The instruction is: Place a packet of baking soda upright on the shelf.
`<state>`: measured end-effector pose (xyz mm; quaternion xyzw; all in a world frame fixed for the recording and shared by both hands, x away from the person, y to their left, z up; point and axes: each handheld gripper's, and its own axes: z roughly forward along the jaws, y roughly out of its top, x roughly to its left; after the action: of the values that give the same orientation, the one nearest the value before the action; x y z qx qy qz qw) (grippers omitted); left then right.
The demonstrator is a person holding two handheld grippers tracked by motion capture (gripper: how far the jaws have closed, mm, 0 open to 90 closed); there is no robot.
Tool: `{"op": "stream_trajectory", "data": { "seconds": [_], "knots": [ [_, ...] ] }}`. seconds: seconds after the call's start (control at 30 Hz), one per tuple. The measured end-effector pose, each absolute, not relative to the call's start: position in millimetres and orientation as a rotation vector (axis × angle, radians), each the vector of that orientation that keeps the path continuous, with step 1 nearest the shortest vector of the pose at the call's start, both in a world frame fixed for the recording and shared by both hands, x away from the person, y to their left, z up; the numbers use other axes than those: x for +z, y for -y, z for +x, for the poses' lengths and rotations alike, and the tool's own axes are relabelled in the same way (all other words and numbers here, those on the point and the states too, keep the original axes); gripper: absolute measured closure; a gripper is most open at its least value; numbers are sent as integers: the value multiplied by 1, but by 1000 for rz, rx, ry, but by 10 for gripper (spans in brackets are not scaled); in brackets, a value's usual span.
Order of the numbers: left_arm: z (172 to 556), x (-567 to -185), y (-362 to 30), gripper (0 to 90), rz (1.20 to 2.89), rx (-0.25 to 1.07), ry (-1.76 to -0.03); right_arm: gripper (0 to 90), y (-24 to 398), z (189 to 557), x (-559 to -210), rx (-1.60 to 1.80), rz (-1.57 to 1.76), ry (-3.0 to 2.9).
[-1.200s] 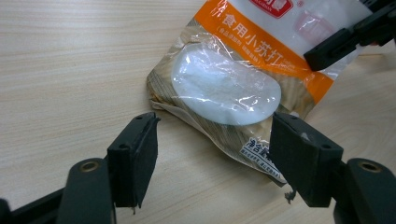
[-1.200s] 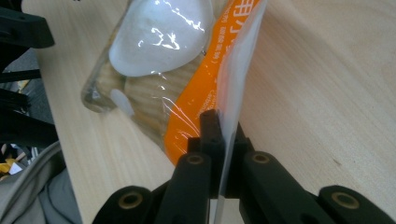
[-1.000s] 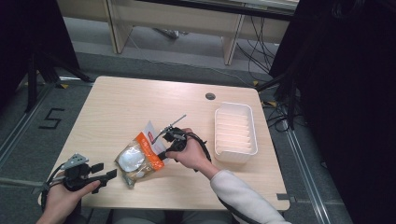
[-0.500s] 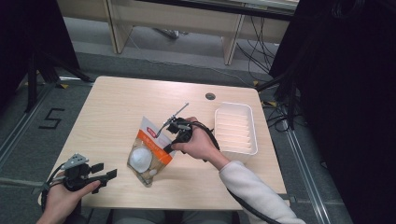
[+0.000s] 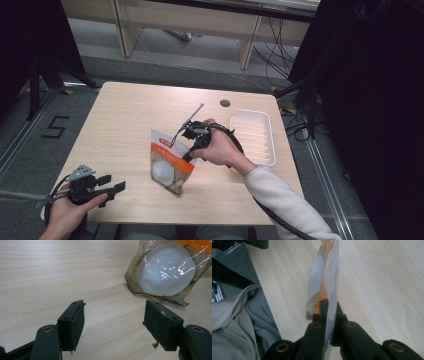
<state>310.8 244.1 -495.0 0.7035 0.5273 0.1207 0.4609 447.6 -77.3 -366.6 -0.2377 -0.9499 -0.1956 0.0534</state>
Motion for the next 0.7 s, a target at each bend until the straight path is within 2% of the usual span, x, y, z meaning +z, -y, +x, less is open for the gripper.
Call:
{"op": "stream_trajectory", "data": {
  "seconds": [0.3,0.7],
  "knots": [
    [311,-495,-244,321,1727,294,-1292,900,82,445,-358,-573,-763,2884],
    [311,-495,-244,321,1728,294,-1293,900,93,445,-337,-567,-647,2963]
  ]
}}
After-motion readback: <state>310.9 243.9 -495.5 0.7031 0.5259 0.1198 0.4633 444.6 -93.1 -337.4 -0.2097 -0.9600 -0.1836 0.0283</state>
